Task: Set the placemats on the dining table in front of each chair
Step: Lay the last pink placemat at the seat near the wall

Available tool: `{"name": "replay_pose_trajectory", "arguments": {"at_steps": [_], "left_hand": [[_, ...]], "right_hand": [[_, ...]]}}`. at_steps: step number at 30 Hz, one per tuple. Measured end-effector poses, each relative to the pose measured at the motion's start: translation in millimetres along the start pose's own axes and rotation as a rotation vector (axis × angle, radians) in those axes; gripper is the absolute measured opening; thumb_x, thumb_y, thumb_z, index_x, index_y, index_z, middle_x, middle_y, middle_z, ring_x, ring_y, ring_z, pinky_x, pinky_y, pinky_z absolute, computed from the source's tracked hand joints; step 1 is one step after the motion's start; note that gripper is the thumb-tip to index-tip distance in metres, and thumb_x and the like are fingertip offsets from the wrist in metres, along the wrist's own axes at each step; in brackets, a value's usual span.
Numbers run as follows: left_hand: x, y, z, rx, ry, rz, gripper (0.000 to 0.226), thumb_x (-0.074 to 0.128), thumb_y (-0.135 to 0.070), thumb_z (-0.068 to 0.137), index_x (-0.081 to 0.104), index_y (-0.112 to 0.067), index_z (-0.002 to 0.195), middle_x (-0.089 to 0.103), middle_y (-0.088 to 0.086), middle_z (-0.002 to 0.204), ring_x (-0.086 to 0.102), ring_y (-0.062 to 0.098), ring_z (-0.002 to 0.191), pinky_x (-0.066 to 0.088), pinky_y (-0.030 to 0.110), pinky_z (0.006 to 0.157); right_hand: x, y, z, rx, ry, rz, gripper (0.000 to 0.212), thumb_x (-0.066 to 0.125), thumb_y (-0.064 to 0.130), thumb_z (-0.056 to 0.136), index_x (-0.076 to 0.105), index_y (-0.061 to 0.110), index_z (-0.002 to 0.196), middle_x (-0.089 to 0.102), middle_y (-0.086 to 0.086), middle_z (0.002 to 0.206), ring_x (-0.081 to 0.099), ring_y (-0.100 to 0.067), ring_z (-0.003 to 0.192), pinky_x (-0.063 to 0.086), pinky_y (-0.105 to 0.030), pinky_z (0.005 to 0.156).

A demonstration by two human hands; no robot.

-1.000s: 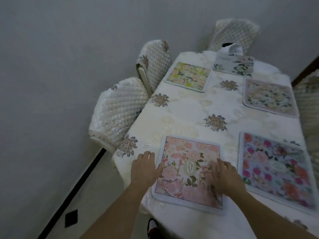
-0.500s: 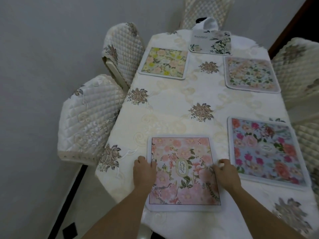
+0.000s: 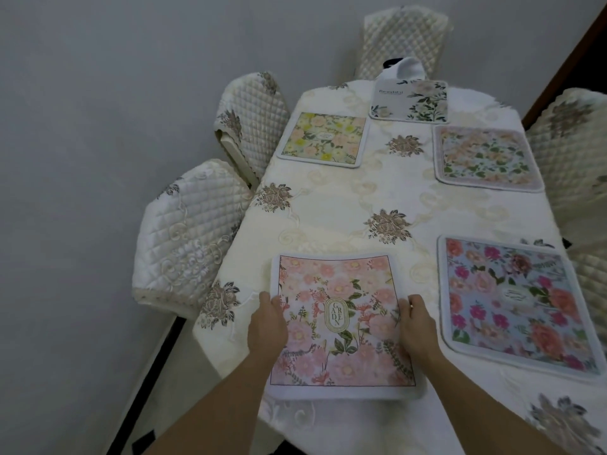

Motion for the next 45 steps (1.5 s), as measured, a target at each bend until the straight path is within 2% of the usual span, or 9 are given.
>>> {"name": "replay_pose_trajectory", "arguments": {"at_steps": [5, 11, 15, 18, 23, 30, 37, 42, 45], "left_hand": [[-34.4, 4.3, 23.3, 0.041, -0.023, 0.045, 0.026, 0.027, -0.032, 0.105, 0.039, -0.012, 0.093, 0.051, 0.005, 0.067, 0.047, 0.019, 0.057, 0.032, 0.031, 0.049], [-56.6, 12.8, 86.0, 0.130, 0.030, -0.058, 0.028, 0.031, -0.030, 0.105, 0.040, -0.010, 0.087, 0.048, 0.003, 0.064, 0.044, 0.018, 0.053, 0.033, 0.032, 0.049], [-64.5, 30.1, 144.5, 0.150, 0.145, -0.115, 0.032, 0.029, -0.034, 0.104, 0.046, -0.009, 0.092, 0.054, 0.005, 0.073, 0.054, 0.024, 0.064, 0.044, 0.036, 0.057], [-64.8, 35.6, 178.4, 0.177, 0.210, -0.144, 0.032, 0.029, -0.037, 0.104, 0.047, -0.013, 0.091, 0.055, 0.004, 0.074, 0.058, 0.025, 0.063, 0.054, 0.042, 0.055], [-64.9, 26.4, 214.0, 0.241, 0.271, -0.127, 0.030, 0.031, -0.032, 0.105, 0.049, -0.010, 0.096, 0.058, 0.006, 0.079, 0.055, 0.016, 0.062, 0.037, 0.027, 0.049], [-43.6, 13.6, 257.2, 0.161, 0.328, -0.243, 0.028, 0.041, -0.026, 0.103, 0.056, -0.005, 0.095, 0.062, 0.014, 0.085, 0.059, 0.029, 0.076, 0.046, 0.037, 0.062], [-38.7, 19.6, 276.2, 0.058, 0.367, -0.177, 0.028, 0.044, -0.028, 0.102, 0.055, -0.010, 0.083, 0.057, 0.007, 0.077, 0.052, 0.023, 0.069, 0.036, 0.030, 0.059], [-44.1, 19.0, 271.9, 0.050, 0.357, -0.151, 0.034, 0.046, -0.026, 0.101, 0.045, -0.011, 0.070, 0.045, 0.006, 0.066, 0.040, 0.021, 0.061, 0.028, 0.031, 0.055], [-49.2, 22.1, 271.6, 0.041, 0.332, -0.140, 0.032, 0.050, -0.025, 0.099, 0.054, -0.007, 0.073, 0.052, 0.005, 0.068, 0.045, 0.022, 0.063, 0.030, 0.029, 0.054]], "right_hand": [[21.8, 27.0, 2.4, -0.022, 0.003, 0.003, 0.028, 0.032, 0.033, 0.104, 0.045, 0.011, 0.092, 0.059, -0.006, 0.079, 0.056, -0.021, 0.069, 0.040, -0.031, 0.055], [59.5, 62.2, 17.3, -0.005, -0.080, 0.021, 0.029, 0.033, 0.035, 0.103, 0.048, 0.012, 0.095, 0.059, -0.004, 0.082, 0.055, -0.020, 0.073, 0.037, -0.032, 0.057], [95.4, 86.1, 20.6, 0.046, -0.170, 0.016, 0.029, 0.033, 0.036, 0.103, 0.048, 0.012, 0.096, 0.056, 0.001, 0.079, 0.055, -0.020, 0.073, 0.037, -0.029, 0.054], [112.7, 100.9, 22.4, 0.088, -0.235, -0.010, 0.029, 0.032, 0.037, 0.103, 0.047, 0.013, 0.096, 0.057, 0.002, 0.077, 0.055, -0.017, 0.069, 0.038, -0.029, 0.053], [129.5, 111.5, 27.9, 0.149, -0.310, -0.047, 0.031, 0.030, 0.039, 0.103, 0.045, 0.014, 0.094, 0.057, -0.001, 0.075, 0.056, -0.022, 0.068, 0.044, -0.035, 0.057], [135.0, 113.3, 67.3, 0.176, -0.325, -0.075, 0.032, 0.029, 0.041, 0.103, 0.044, 0.014, 0.095, 0.058, -0.004, 0.081, 0.056, -0.026, 0.072, 0.049, -0.041, 0.064], [148.4, 98.5, 87.6, 0.233, -0.275, -0.142, 0.033, 0.029, 0.041, 0.103, 0.045, 0.013, 0.095, 0.058, -0.007, 0.077, 0.054, -0.024, 0.066, 0.041, -0.036, 0.057], [145.9, 96.5, 88.6, 0.236, -0.238, -0.174, 0.034, 0.029, 0.043, 0.102, 0.045, 0.015, 0.093, 0.057, -0.006, 0.075, 0.055, -0.026, 0.067, 0.043, -0.037, 0.058], [147.1, 96.8, 87.3, 0.239, -0.220, -0.189, 0.032, 0.030, 0.041, 0.103, 0.045, 0.015, 0.092, 0.058, -0.006, 0.075, 0.055, -0.026, 0.066, 0.046, -0.039, 0.059]]}}
Point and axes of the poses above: each hand's wrist, its own z-axis towards the middle knuckle, its own x-axis out of the palm, y = z × x, the point moved 6 cm from there along z, towards the middle knuckle
